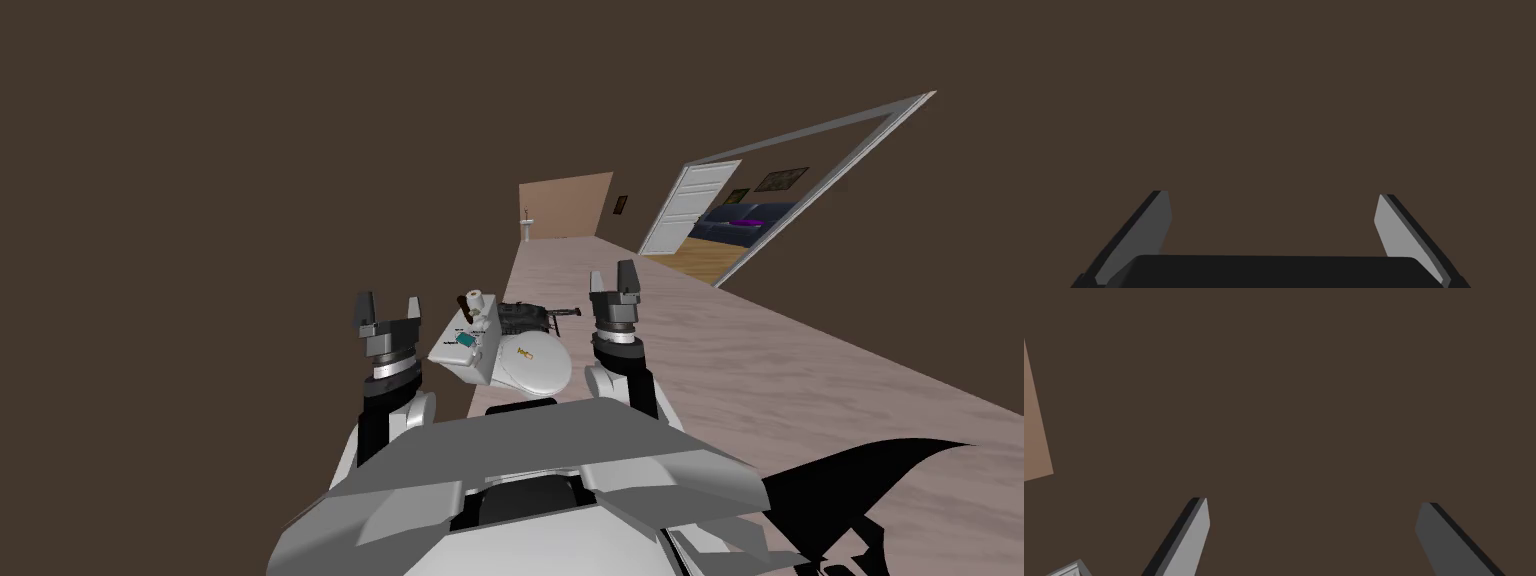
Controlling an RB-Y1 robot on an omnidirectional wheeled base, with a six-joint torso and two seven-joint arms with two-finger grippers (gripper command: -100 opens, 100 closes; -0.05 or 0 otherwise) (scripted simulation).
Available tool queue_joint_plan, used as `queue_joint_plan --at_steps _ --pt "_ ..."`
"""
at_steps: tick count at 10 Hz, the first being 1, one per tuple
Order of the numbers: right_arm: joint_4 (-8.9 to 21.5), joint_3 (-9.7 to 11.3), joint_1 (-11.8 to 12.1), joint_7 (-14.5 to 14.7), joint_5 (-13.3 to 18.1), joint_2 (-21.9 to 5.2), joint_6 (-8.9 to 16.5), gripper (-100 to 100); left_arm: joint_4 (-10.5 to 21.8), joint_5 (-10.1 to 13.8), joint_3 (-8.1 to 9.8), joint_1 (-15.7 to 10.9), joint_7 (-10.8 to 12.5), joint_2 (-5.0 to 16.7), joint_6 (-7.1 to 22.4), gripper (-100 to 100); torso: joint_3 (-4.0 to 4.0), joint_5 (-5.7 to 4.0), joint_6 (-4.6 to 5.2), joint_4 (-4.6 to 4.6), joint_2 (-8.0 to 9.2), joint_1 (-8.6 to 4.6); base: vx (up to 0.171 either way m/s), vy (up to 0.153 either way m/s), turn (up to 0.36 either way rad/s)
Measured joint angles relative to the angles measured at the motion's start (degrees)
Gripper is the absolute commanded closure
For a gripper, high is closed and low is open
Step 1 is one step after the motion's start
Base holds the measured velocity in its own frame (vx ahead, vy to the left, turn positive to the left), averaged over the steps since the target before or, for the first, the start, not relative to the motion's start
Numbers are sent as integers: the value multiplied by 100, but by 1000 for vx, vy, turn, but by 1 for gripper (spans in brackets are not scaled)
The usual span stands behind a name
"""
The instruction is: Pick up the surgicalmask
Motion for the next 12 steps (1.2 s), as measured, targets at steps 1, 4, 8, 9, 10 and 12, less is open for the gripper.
queue_joint_plan --at_steps 1,4,8,9,10,12 --pt "0 0 -1 0 0 0 0 0 93 18 18 -82 3 100 32 -100 6 1 1 2 13 2 -100 2 -9" --pt "0 0 -1 0 0 0 0 0 563 54 71 -529 -26 380 255 -100 24 1 1 9 41 2 -124 3 -9" --pt "0 0 -1 0 0 0 0 0 1080 101 146 -1062 -58 603 588 -100 14 1 0 6 24 2 -77 3 -6" --pt "0 0 -1 0 0 0 0 0 1219 128 197 -1266 -56 686 723 -100 14 0 1 5 23 0 -65 2 -7" --pt "0 0 -1 0 0 0 0 0 1309 122 181 -1307 -74 690 775 -100 14 0 -1 5 24 1 -82 6 -6" --pt "0 0 -1 0 0 0 0 0 1594 157 243 -1589 -90 802 938 -100 16 1 -1 7 28 3 -87 1 -8"
